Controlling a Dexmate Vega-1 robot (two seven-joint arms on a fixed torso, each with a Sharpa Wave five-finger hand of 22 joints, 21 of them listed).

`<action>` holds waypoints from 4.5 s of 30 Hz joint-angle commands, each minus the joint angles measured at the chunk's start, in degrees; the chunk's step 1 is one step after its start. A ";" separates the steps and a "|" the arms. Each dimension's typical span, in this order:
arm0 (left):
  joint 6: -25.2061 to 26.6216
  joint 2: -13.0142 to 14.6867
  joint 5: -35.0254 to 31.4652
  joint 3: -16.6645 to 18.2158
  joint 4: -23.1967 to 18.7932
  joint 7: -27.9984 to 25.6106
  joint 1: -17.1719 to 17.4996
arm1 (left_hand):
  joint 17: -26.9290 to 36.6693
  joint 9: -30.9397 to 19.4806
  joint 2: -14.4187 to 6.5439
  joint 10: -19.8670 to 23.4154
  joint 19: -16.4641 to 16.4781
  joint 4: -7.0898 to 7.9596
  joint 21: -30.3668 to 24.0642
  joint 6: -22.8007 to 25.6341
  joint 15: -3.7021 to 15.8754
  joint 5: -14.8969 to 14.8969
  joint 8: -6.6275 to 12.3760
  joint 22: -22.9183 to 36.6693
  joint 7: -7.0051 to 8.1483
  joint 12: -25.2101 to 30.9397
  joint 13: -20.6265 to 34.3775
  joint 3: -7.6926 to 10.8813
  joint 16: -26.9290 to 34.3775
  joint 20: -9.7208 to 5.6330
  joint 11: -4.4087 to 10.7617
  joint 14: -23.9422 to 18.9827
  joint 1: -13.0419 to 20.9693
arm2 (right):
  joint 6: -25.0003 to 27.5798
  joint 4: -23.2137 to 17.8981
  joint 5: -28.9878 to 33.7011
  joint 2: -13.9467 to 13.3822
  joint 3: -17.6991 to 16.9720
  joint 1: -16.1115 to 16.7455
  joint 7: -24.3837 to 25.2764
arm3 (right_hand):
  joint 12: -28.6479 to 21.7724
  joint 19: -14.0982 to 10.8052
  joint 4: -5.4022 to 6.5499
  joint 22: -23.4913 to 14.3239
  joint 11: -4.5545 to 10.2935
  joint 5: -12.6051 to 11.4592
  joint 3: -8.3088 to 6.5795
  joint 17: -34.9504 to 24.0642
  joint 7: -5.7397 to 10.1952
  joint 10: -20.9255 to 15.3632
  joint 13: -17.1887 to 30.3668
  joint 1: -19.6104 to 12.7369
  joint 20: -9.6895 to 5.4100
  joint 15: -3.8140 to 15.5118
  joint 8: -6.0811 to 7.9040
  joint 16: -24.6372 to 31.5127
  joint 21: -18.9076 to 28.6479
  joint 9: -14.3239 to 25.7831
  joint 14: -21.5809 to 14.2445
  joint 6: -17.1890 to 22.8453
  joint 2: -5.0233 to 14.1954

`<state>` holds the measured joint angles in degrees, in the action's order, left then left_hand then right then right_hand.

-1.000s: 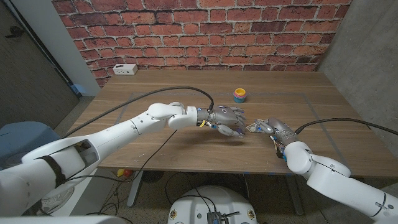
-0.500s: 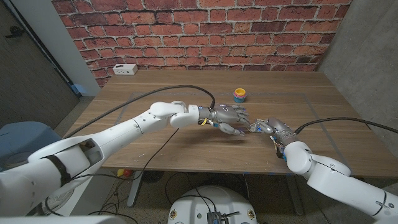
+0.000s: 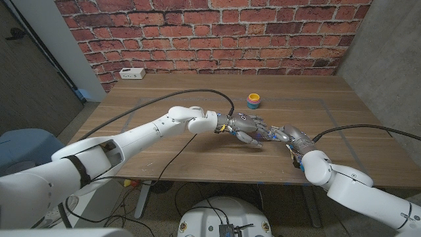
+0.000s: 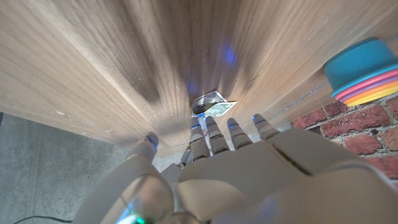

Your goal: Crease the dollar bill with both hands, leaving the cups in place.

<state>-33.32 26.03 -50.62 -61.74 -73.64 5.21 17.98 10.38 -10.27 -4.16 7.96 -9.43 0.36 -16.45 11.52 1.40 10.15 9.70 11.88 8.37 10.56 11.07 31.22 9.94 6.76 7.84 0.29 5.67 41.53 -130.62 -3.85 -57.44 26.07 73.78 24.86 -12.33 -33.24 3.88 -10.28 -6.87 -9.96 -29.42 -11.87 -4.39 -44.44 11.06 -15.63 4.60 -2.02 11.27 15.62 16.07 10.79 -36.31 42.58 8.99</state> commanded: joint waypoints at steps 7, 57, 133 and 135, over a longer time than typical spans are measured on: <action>-6.15 -2.79 -0.86 -5.11 8.28 -4.76 -4.25 | 0.19 0.01 7.02 -9.10 -5.01 -4.47 1.59 -9.42 -0.51 1.32 -0.06 0.34 2.89 -0.31 -0.08 -2.66 0.42 0.45 2.69 5.52 0.76 | -2.17 1.31 0.82 -0.68 1.09 -0.23 -0.29 | -0.18 0.32 -0.87 -0.30 -0.13 -0.02 -0.49 -0.32 0.04 -0.14 0.20 -0.34 0.29 0.39 0.29 -0.46 -0.27 0.07 0.67 0.64 0.21; 2.26 3.62 2.61 0.81 -1.75 -6.67 -0.23 | -0.03 0.00 4.23 17.46 5.00 0.61 -3.55 18.56 1.64 3.58 6.26 0.78 -6.71 7.27 -0.12 -9.56 4.89 1.00 -2.87 -12.74 -3.25 | -1.17 3.84 1.22 0.37 2.98 -3.94 -2.55 | -0.10 0.14 -1.42 -0.32 0.03 0.07 -0.29 -0.71 -0.10 -0.81 0.22 -0.58 0.30 0.59 0.23 -0.44 -0.65 0.04 -0.03 1.30 0.37; 7.42 7.79 80.45 35.35 -5.65 7.57 28.75 | -0.12 0.24 0.75 -9.07 5.33 0.14 -2.48 -11.23 0.29 1.72 0.34 0.22 -1.42 0.02 -0.17 -8.67 -0.22 -4.26 -3.85 2.12 -2.52 | -73.54 28.17 -12.22 23.31 -15.06 7.55 -1.05 | 2.02 7.33 -5.26 -0.29 1.00 0.11 1.39 -1.95 2.36 18.38 0.19 -3.23 1.04 -1.13 -1.29 -4.02 -4.12 -0.02 13.86 -15.34 -3.00; 7.04 8.15 81.21 35.91 -5.86 7.94 29.40 | -0.17 0.26 0.72 -9.13 5.31 0.13 -2.43 -11.39 0.66 1.74 0.34 0.18 -1.66 0.08 -0.22 -8.66 -0.19 -4.64 -3.76 2.36 -2.49 | -74.45 28.40 -13.54 23.85 -15.47 7.23 -2.24 | 2.00 7.35 -5.27 -0.28 0.99 0.11 1.52 -1.91 2.32 18.45 0.19 -3.08 1.08 -1.17 -1.26 -4.04 -4.12 -0.02 13.89 -15.39 -3.18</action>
<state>-25.39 32.82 24.34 -28.80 -77.99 10.67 43.93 10.12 -9.85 -2.96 -0.70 -4.08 0.08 -19.07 0.46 1.67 11.68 9.93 11.97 6.93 10.35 10.91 22.54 9.94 2.85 4.06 2.01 2.96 -23.66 -106.70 -10.07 -38.38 12.49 82.90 28.85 -9.92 -25.88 -1.26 -10.38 -5.95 -9.95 -28.21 -13.83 -2.04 -26.25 11.04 -18.82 5.43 -2.96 10.15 11.79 11.97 10.65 -22.47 27.51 6.45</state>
